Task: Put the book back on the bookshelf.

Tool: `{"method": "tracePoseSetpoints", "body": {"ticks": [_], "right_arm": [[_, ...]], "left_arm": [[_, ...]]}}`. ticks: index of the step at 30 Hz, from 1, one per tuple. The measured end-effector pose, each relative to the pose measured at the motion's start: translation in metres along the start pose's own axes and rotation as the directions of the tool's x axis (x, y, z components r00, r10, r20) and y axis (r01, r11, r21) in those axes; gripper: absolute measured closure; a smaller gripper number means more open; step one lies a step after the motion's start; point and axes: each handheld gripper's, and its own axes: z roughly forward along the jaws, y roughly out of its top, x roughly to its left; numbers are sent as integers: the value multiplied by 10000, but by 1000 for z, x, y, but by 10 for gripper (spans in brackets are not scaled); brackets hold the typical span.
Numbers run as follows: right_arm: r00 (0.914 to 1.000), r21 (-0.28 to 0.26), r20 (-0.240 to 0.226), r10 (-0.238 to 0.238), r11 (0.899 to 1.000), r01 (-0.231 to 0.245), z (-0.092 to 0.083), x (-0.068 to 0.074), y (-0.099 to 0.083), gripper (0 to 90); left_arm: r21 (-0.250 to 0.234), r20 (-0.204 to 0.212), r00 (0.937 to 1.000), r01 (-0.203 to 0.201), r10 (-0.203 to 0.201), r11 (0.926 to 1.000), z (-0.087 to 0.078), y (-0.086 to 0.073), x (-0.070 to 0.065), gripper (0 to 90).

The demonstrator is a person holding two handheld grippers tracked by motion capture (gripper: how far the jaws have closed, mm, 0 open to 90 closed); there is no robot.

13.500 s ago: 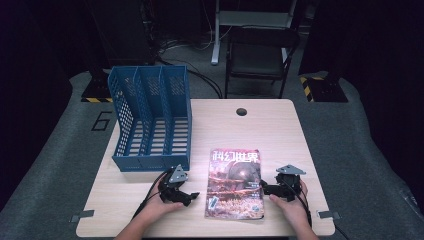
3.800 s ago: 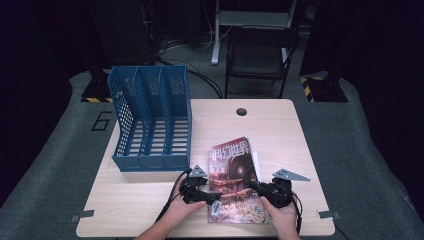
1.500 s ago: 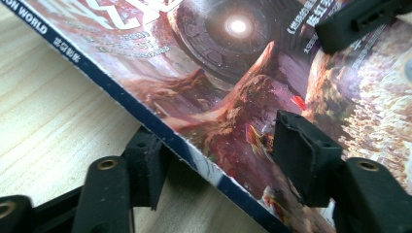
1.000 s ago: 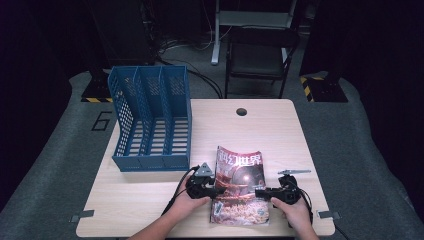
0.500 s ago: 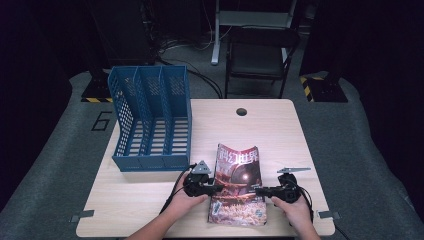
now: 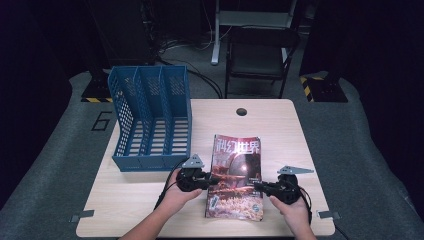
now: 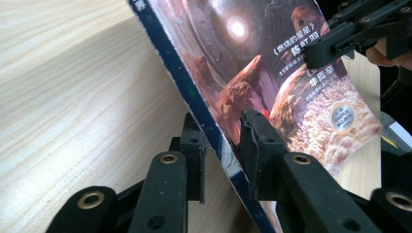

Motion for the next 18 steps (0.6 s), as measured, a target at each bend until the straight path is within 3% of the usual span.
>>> {"method": "tracePoseSetpoints", "body": {"ticks": [3, 6, 12, 18], "right_arm": [[9999, -110, 66, -147, 9998, 147, -1, 3, 2, 827], [9974, -335, 344, -636, 9973, 647, -2, 7, 5, 845], [9961, -848, 575, -665, 9939, 712, -5, 13, 6, 861], [9915, -984, 936, -905, 9901, 997, -5, 19, 8, 863]], "left_arm": [[-92, -37, 10000, 31, -31, 10000, -3, 2, -2, 737], [-348, -220, 9993, -302, 295, 9989, -8, 5, -8, 737], [-508, -305, 9983, -506, 491, 9974, -12, 8, -11, 747], [-578, -389, 9974, -624, 602, 9964, -14, 11, -13, 748]]}}
